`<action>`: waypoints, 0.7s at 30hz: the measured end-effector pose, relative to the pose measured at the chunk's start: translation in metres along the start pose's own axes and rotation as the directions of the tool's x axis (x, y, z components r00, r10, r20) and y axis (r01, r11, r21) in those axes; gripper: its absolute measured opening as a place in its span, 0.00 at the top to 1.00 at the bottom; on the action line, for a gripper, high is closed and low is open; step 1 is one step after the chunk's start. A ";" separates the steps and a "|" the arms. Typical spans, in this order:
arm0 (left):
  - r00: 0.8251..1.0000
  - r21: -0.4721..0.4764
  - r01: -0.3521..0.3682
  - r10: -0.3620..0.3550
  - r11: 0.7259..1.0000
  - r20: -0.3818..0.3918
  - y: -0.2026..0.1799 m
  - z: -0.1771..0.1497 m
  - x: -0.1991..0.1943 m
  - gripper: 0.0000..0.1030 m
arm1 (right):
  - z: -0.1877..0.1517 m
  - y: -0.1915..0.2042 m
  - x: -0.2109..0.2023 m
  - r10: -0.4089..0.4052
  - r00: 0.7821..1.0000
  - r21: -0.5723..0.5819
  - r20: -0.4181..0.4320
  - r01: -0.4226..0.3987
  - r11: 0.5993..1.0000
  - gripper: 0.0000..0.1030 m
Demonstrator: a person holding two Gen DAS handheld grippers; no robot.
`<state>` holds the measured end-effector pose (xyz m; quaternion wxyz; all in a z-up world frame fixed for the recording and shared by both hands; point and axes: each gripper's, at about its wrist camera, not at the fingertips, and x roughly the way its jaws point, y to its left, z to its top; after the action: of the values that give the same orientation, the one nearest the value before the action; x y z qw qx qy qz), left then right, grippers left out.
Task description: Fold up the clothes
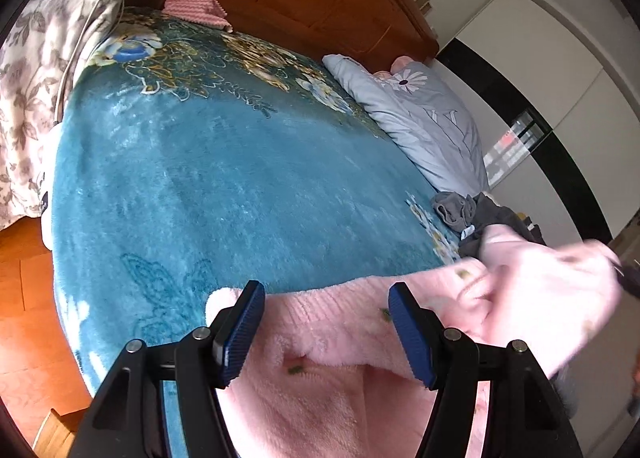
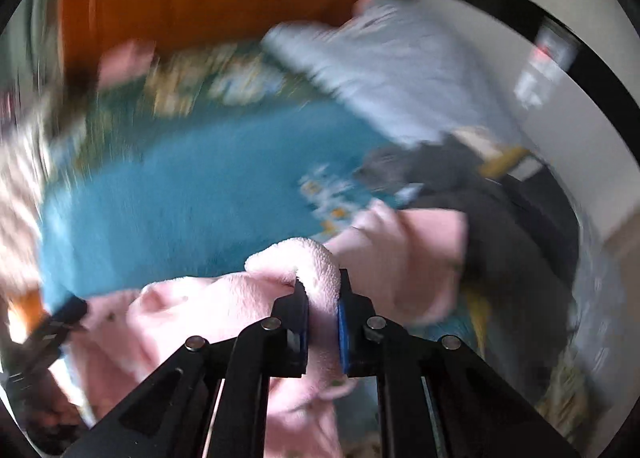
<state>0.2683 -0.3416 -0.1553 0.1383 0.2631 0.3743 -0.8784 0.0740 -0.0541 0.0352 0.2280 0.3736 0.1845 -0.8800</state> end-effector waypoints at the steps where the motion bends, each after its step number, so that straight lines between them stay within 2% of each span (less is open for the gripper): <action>1: 1.000 0.005 0.000 0.000 1.000 0.000 -0.001 -0.001 -0.001 0.34 | -0.014 -0.018 -0.023 -0.011 1.000 0.047 0.027 0.010 0.999 0.89; 3: 1.000 0.013 -0.002 0.002 1.000 0.002 -0.003 -0.002 -0.002 0.34 | -0.050 -0.050 -0.051 -0.029 0.999 0.130 0.015 0.027 0.991 0.89; 5: 1.000 0.030 -0.002 0.002 1.000 0.000 -0.009 -0.005 -0.002 0.34 | -0.098 -0.080 -0.062 -0.038 0.998 0.220 -0.045 0.047 0.974 0.89; 8: 1.000 0.078 0.000 0.002 0.997 -0.021 -0.021 -0.011 0.000 0.34 | -0.171 -0.110 -0.058 -0.033 0.985 0.326 -0.167 0.086 0.941 0.89; 11: 0.999 0.118 0.008 -0.003 0.993 -0.047 -0.033 -0.018 0.000 0.34 | -0.227 -0.128 -0.046 0.007 0.968 0.426 -0.252 0.104 0.899 0.89; 15: 0.998 0.150 0.018 -0.007 0.988 -0.069 -0.045 -0.028 0.001 0.34 | -0.267 -0.129 -0.033 0.068 0.950 0.463 -0.306 0.086 0.882 0.89; 19: 0.996 0.163 0.008 0.006 0.987 -0.090 -0.047 -0.036 0.006 0.34 | -0.266 -0.128 -0.036 0.122 0.960 0.470 -0.253 0.012 0.882 0.85; 21: 0.996 0.172 0.010 0.005 0.985 -0.086 -0.046 -0.039 0.006 0.34 | -0.256 -0.133 -0.047 0.128 0.973 0.471 -0.194 -0.022 0.882 0.73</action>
<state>0.2567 -0.2822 -0.1542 0.0979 0.3115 0.3030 -0.8953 0.1781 0.1953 -0.0766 0.1440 0.5192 -0.0226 -0.8421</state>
